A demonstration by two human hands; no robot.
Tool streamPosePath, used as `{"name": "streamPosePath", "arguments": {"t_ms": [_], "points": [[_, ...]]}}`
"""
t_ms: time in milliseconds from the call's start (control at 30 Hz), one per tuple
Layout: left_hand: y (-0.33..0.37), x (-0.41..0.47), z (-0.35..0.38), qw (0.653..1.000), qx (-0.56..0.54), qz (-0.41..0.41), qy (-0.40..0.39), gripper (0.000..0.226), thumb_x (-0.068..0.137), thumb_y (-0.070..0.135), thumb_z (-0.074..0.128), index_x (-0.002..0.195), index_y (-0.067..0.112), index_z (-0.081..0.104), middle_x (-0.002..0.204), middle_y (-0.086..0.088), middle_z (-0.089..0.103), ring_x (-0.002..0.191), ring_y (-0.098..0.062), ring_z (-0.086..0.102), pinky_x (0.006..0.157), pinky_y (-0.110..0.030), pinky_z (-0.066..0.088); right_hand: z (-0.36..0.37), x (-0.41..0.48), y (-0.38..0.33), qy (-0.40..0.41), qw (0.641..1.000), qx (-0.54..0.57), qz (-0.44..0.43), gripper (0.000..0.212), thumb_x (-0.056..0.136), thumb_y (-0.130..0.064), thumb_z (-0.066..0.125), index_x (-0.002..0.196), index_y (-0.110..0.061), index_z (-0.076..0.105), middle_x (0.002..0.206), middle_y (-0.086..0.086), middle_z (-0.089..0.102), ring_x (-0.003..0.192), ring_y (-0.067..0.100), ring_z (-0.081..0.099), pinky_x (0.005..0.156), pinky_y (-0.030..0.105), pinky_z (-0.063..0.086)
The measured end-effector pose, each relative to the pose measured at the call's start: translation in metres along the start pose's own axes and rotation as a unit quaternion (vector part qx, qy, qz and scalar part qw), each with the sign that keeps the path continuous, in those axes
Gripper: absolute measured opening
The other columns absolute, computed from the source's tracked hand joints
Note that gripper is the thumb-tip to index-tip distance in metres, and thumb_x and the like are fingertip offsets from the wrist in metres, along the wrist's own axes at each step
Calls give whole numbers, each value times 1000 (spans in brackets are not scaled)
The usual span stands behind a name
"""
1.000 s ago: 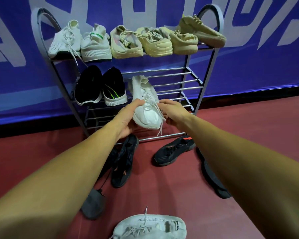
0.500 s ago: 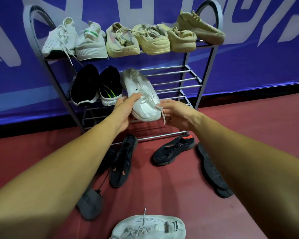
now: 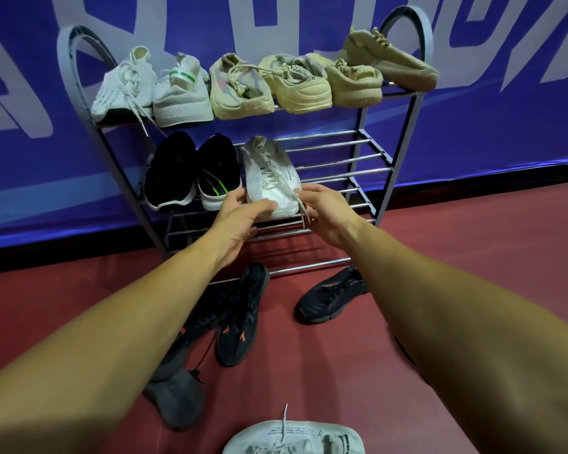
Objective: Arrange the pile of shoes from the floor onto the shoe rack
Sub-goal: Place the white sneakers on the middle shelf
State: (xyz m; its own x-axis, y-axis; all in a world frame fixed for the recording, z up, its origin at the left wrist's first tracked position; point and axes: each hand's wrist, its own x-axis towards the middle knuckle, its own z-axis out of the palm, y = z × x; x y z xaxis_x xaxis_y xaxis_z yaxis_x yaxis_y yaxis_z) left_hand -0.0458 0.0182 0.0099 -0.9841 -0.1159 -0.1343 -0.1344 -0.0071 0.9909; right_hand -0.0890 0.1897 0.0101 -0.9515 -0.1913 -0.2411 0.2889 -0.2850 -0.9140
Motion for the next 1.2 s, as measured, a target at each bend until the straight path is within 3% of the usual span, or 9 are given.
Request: {"name": "streamPosePath", "arguments": {"t_ms": [167,267,400,500,567,733,800,933,1200], "points": [[-3,1,3,997,73,24,-16,92,61,35,91,141,27,47,120,9,71,108,-5,67,88,-25,50,-4,3,-2,-33,999,-20,-2,32,94,-11,67,125,-16,65,91,0,76,71,11,67,58,20,47],[-8,3,6,995,96,40,-1,78,70,20,89,138,23,50,112,5,73,105,-6,69,94,-21,52,-9,5,-3,-45,997,-65,0,42,93,-9,66,132,-22,61,104,-4,77,82,6,70,68,23,41],[-11,4,14,993,106,49,15,64,71,10,88,111,38,48,96,11,72,87,5,67,72,-4,49,-16,7,3,-64,995,-76,18,47,89,-1,64,131,-21,60,109,-4,74,65,0,67,66,27,37],[-18,6,15,995,90,41,7,95,60,12,92,142,23,46,111,3,74,101,-7,70,93,-24,54,-15,8,2,-58,995,-70,40,49,86,2,64,133,-8,56,105,2,73,61,3,68,62,25,46],[-20,3,14,995,86,45,5,103,61,16,91,149,28,39,115,3,73,105,-9,69,98,-33,54,-13,8,2,-58,995,-68,52,49,84,5,63,131,-6,59,101,4,74,65,6,69,54,21,47],[-23,-4,8,993,103,60,-16,75,81,29,80,140,48,40,118,11,69,112,-2,62,90,-27,46,-10,10,6,-53,996,-39,53,47,80,12,54,118,-16,59,89,-8,76,59,3,66,63,27,37],[-24,0,7,993,100,63,-9,81,81,29,80,146,44,36,120,10,68,115,-4,61,99,-31,47,-6,11,6,-55,997,-30,46,43,80,14,50,108,-19,59,88,-9,77,54,2,64,64,27,35],[-18,9,11,993,94,66,21,94,84,21,79,157,32,22,117,9,69,109,1,63,97,-22,47,3,23,9,-47,998,-25,27,57,76,13,53,124,-16,60,113,-6,76,68,4,66,66,26,37],[-17,22,11,987,148,46,41,90,89,31,73,159,27,17,109,-8,70,110,-17,65,85,-17,41,8,36,18,14,999,-25,-28,48,75,10,65,119,-11,66,101,-2,78,78,11,65,60,22,38]]}}
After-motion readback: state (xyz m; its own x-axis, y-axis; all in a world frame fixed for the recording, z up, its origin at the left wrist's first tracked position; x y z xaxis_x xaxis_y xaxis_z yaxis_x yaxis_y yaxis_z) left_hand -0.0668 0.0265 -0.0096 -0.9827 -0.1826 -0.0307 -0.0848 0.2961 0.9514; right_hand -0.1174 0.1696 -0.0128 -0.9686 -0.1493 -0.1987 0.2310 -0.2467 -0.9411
